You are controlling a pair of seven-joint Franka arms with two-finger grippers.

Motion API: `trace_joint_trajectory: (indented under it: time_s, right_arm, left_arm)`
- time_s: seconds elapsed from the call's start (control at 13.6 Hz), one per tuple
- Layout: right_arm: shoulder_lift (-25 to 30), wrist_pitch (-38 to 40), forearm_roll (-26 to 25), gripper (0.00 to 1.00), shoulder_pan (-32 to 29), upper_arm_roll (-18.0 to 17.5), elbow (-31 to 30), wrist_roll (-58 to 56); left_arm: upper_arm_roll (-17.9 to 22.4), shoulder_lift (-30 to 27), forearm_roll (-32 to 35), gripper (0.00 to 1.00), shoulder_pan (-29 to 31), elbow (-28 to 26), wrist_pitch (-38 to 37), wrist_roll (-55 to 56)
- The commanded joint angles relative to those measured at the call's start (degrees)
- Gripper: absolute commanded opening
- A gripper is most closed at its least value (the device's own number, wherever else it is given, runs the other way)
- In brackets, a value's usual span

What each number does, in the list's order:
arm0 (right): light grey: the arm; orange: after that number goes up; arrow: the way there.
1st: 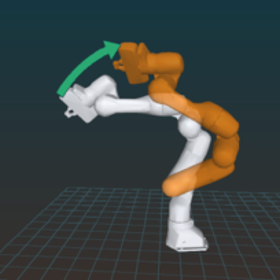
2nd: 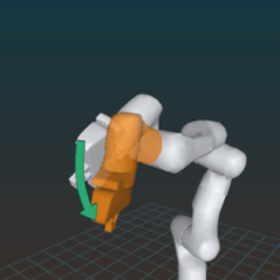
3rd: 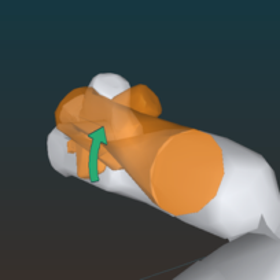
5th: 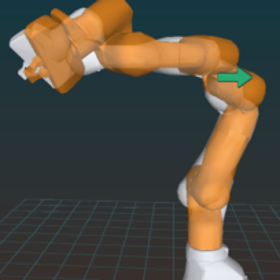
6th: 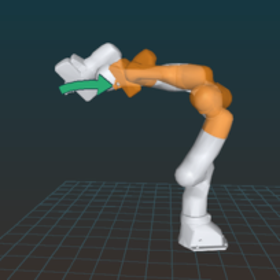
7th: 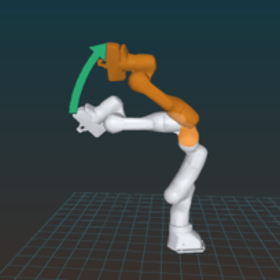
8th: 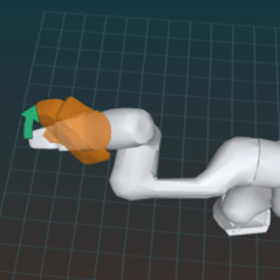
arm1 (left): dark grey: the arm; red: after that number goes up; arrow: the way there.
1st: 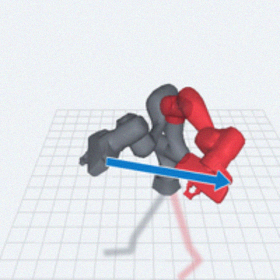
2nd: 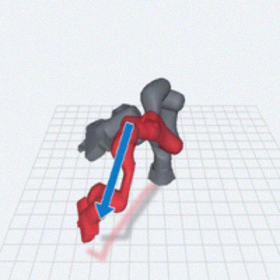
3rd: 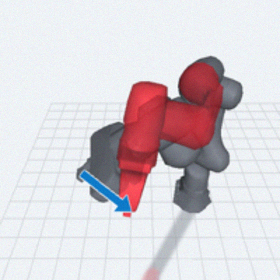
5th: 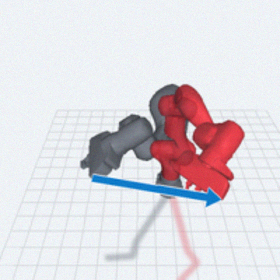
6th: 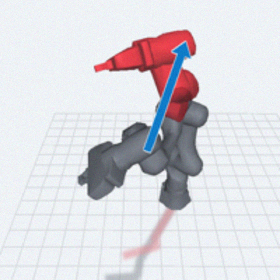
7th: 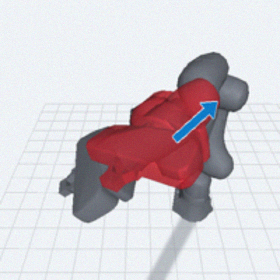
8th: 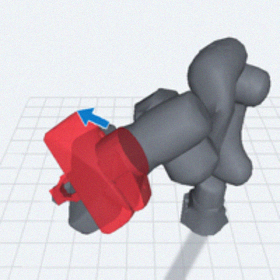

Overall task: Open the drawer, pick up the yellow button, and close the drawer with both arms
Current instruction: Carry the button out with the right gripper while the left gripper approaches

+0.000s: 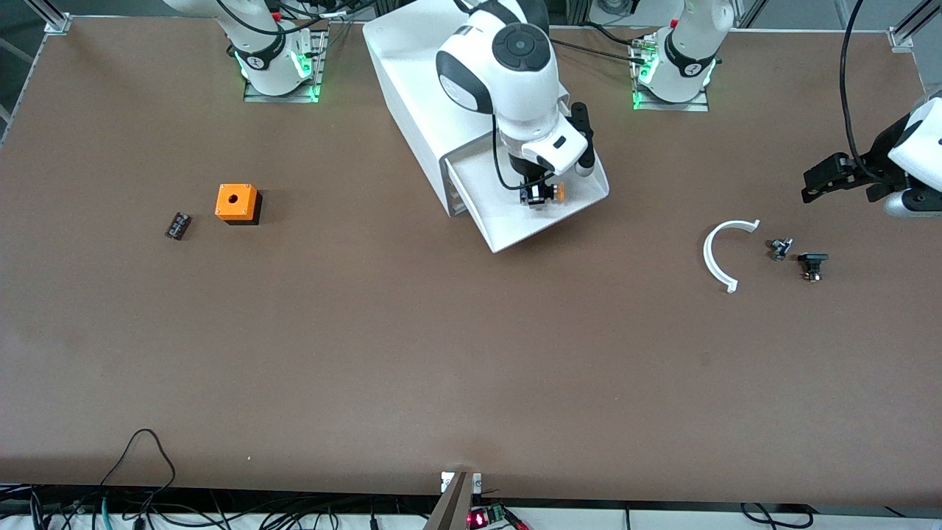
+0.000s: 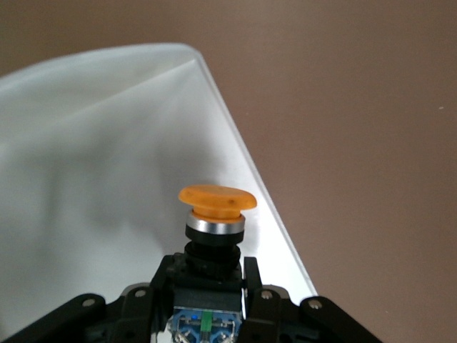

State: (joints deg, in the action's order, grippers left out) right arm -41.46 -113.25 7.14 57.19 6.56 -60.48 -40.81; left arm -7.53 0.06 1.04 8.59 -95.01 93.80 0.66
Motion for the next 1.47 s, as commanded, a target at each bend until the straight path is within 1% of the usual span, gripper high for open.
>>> trace_joint_trajectory:
  time_s: [0.0, 0.22, 0.29, 0.44, 0.52, 0.59, 0.74, 0.88, 1.03, 1.1, 1.18, 1.25, 1.4]
  right_arm:
    - [5.58, 1.36, -0.99, 0.31, -0.5, 0.65, -1.03, 3.88]
    - [11.38, 1.45, -2.48, 0.32, -0.85, 3.63, -4.64, 16.86]
    - [13.14, 1.8, -2.4, 0.32, -2.51, 3.81, -5.77, 18.56]
    - [16.04, 1.63, -1.96, 0.32, -7.42, 3.81, -9.19, 20.94]
    - [18.06, 1.45, -1.96, 0.32, -10.49, 3.81, -12.26, 23.47]
    - [19.91, 1.36, -1.96, 0.32, -13.83, 3.81, -15.86, 26.2]
    - [22.73, 1.45, -1.78, 0.32, -20.42, 3.81, -21.67, 30.77]
    - [23.53, 2.15, -1.78, 0.32, -25.7, 3.81, -26.59, 35.25]
    - [23.44, 1.45, -2.57, 0.32, -29.57, 3.81, -31.34, 41.31]
    - [23.27, 0.67, -2.83, 0.32, -30.98, 3.81, -33.8, 44.21]
    - [23.26, -1.78, -3.1, 0.33, -32.3, 3.81, -37.22, 46.76]
    - [23.26, -5.37, -4.58, 0.33, -33.45, 3.81, -40.82, 47.75]
    - [23.44, -11.7, -6.26, 0.32, -36.0, 3.73, -46.63, 46.71]
  left_arm:
    - [-0.03, 0.73, 0.81, 1.0, -0.06, 1.4, -0.82, -1.1]
    - [-0.82, 2.48, 0.63, 1.0, -0.15, 1.4, 0.41, 0.04]
    - [-1.61, 3.36, 0.63, 1.0, -0.24, 1.06, 2.24, 1.17]
    - [-3.27, 5.12, 0.63, 1.0, -0.94, -0.09, 5.67, 8.61]
    - [-6.16, 5.64, 0.72, 1.0, -0.94, -0.61, 6.38, 12.83]
    - [-8.1, 6.0, 0.81, 1.0, -0.94, -0.97, 6.83, 17.83]
    - [-10.13, 7.49, 0.9, 1.0, -2.16, -2.8, 9.89, 25.67]
    - [-11.54, 9.42, 1.07, 1.0, -3.05, -4.74, 13.84, 31.74]
    - [-13.73, 11.09, 1.16, 1.0, -4.1, -7.11, 18.32, 38.59]
    - [-13.92, 11.97, 1.16, 1.0, -5.32, -8.6, 20.69, 42.71]
    - [-14.53, 12.5, 1.25, 1.0, -6.21, -11.05, 24.37, 46.84]
    - [-15.58, 12.68, 1.25, 1.0, -6.56, -13.43, 28.32, 50.37]
    - [-16.9, 13.12, 1.25, 1.0, -7.26, -17.83, 35.28, 55.39]
